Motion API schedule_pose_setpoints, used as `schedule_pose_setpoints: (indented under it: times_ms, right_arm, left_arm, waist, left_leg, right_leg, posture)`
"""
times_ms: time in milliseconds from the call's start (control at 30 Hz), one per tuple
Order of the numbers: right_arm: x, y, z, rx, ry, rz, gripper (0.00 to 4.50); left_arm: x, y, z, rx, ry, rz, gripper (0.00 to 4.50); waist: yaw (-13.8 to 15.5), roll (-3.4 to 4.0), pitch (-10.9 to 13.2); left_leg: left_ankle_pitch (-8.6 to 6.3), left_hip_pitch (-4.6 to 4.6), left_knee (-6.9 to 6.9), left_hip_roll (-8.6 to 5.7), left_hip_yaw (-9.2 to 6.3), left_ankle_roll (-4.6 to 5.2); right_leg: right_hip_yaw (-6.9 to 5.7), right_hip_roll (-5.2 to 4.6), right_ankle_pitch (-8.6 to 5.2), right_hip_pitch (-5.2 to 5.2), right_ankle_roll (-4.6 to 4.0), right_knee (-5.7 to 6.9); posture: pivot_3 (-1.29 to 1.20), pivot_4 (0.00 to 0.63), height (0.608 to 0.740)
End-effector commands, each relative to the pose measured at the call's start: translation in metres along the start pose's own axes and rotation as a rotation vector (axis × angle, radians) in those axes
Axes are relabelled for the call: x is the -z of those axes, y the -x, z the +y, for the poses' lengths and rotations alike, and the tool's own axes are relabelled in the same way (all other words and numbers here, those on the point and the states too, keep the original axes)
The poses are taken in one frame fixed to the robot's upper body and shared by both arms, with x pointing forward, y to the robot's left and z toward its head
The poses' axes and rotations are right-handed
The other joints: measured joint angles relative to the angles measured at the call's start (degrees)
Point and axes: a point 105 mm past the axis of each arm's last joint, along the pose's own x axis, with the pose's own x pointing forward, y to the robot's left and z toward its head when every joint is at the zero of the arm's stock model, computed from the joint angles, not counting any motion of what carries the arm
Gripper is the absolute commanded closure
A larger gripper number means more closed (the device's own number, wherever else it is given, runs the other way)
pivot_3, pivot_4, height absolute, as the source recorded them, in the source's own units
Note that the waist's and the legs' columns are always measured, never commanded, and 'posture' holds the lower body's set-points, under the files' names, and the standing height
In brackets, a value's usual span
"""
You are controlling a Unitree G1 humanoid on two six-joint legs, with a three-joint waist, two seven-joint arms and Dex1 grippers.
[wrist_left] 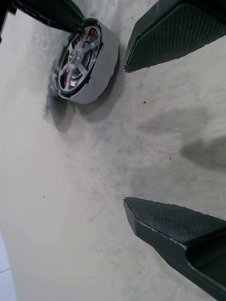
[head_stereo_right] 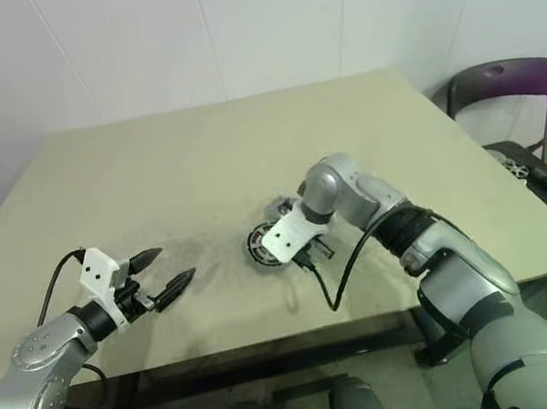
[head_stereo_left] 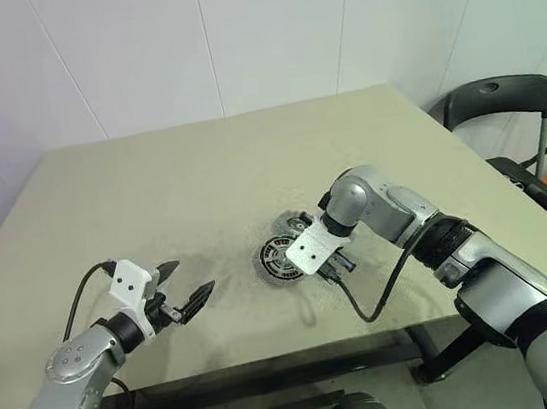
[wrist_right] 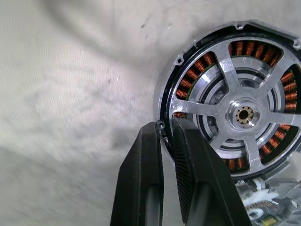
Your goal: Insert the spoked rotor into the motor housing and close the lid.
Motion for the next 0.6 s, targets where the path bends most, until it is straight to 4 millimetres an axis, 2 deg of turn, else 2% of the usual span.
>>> schedule_pose_setpoints:
  times_ms: [33,300,500,600]
  right_arm:
    - [-0.020,0.010,-0.007,0.028,-0.118,-0.079,4.43]
    - [-0.034,0.006,-0.010,0.052,-0.464,-0.139,4.44]
    - [-0.036,0.004,-0.014,0.092,-0.539,-0.141,4.44]
    - [-0.036,0.005,-0.014,0.093,-0.546,-0.151,3.47]
  left_arm:
    - [-0.013,0.001,0.002,-0.003,-0.039,-0.042,0.00]
    - [-0.013,0.002,0.005,-0.001,-0.037,-0.041,0.00]
    - [-0.013,0.000,0.004,0.002,-0.036,-0.040,0.00]
    - [-0.013,-0.001,0.002,0.006,-0.037,-0.041,0.00]
  waist:
    - [0.01,0.00,0.00]
    - [-0.18,0.01,0.01]
    - [-0.21,0.01,0.01]
    - [-0.25,0.01,0.01]
  left_leg:
    - [0.00,0.00,-0.01,0.00,0.00,0.00]
    - [0.00,-0.01,0.00,0.00,0.01,-0.01]
    - [-0.01,-0.03,-0.01,-0.01,0.01,-0.01]
    - [-0.01,-0.02,0.00,-0.01,0.02,-0.01]
  right_leg:
    - [0.00,0.00,0.00,-0.01,0.00,0.00]
    - [-0.02,0.03,-0.02,-0.05,-0.01,0.05]
    - [-0.02,0.01,-0.03,-0.05,0.02,0.02]
    - [-0.02,0.01,-0.05,-0.05,0.04,0.02]
  posture:
    - [0.00,0.000,0.740]
    - [0.00,0.000,0.740]
    - [0.00,0.000,0.740]
    - [0.00,0.000,0.740]
